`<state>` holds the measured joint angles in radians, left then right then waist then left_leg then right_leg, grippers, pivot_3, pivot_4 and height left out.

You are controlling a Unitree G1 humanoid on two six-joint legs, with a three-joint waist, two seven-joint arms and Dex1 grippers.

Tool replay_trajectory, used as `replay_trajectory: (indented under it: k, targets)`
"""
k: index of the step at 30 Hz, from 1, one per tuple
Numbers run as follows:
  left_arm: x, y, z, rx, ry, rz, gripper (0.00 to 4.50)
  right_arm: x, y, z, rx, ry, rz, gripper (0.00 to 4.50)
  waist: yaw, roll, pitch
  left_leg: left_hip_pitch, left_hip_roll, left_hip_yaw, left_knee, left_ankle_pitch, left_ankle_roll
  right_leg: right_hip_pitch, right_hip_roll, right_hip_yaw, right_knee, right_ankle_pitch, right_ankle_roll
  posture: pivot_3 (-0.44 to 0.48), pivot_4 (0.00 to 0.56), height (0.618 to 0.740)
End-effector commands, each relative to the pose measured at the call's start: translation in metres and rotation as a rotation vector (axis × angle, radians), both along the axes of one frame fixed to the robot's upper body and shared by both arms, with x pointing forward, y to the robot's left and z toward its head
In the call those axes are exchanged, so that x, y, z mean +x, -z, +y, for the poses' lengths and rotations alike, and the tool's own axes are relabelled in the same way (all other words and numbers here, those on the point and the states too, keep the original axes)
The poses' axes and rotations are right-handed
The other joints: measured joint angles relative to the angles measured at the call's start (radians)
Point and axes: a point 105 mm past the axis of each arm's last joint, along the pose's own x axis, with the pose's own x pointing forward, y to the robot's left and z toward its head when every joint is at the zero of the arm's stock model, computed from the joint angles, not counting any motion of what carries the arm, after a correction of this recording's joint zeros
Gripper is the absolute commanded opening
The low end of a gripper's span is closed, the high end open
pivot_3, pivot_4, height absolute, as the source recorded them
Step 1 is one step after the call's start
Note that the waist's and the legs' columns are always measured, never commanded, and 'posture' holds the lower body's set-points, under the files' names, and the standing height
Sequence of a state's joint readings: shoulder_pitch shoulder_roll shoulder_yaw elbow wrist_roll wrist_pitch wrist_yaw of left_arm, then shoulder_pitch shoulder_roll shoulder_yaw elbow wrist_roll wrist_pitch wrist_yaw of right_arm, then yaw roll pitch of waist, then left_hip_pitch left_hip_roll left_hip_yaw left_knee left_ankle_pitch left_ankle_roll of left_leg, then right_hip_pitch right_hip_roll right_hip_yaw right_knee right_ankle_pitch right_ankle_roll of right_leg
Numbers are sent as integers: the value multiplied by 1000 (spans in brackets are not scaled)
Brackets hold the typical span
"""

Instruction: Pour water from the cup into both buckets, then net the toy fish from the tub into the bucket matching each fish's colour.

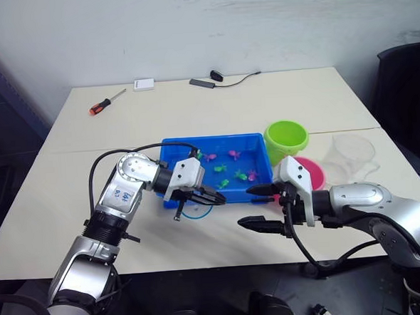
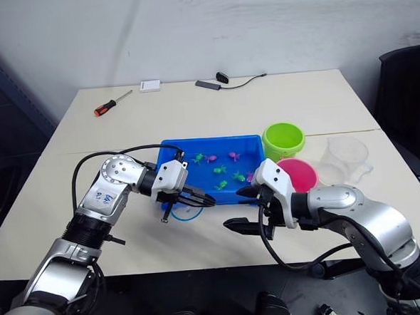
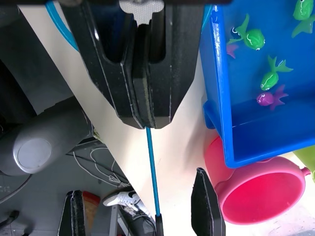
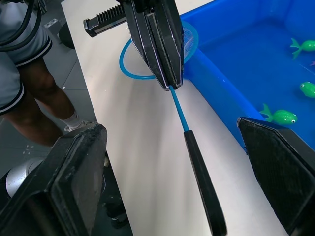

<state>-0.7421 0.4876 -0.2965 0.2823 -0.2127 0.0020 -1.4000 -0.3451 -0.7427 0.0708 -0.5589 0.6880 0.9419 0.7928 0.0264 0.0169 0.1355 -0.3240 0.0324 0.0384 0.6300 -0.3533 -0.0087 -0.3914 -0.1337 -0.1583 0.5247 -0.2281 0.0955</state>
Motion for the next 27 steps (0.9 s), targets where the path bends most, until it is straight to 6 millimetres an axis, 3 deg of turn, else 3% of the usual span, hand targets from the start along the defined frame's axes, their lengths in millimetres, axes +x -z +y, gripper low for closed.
replay_trajectory:
  k: [1,14,17,24,25,27]
  targets:
    - [-3,-5,3,12,17,-27,84,-1,-11,2,-1,-19,-46,4500,0,0,0,0,0,0,0,0,0,0,0,0,0,0,0,0,150,740]
    - [-2,-3,8,23,2,-21,84,1,-12,-1,-7,-15,-47,4500,0,0,0,0,0,0,0,0,0,0,0,0,3,0,0,0,150,740]
    - [-2,-3,8,23,-1,-22,0,1,-12,-2,-8,-14,-45,3681,0,0,0,0,0,0,0,0,0,0,0,0,5,0,0,0,150,740]
    - [0,-4,9,25,-5,-26,0,0,-11,-3,-9,-15,-41,379,-1,0,0,0,0,0,0,0,0,0,0,0,5,0,0,0,150,740]
    - [0,-4,9,27,-5,-26,0,0,-11,-2,-7,-15,-42,39,0,0,0,0,0,0,0,0,0,0,0,0,5,0,0,0,150,740]
    - [0,-3,10,34,-5,-22,0,-1,-12,-2,-6,-15,-43,39,0,0,0,0,0,0,0,0,0,0,0,0,5,0,0,0,150,740]
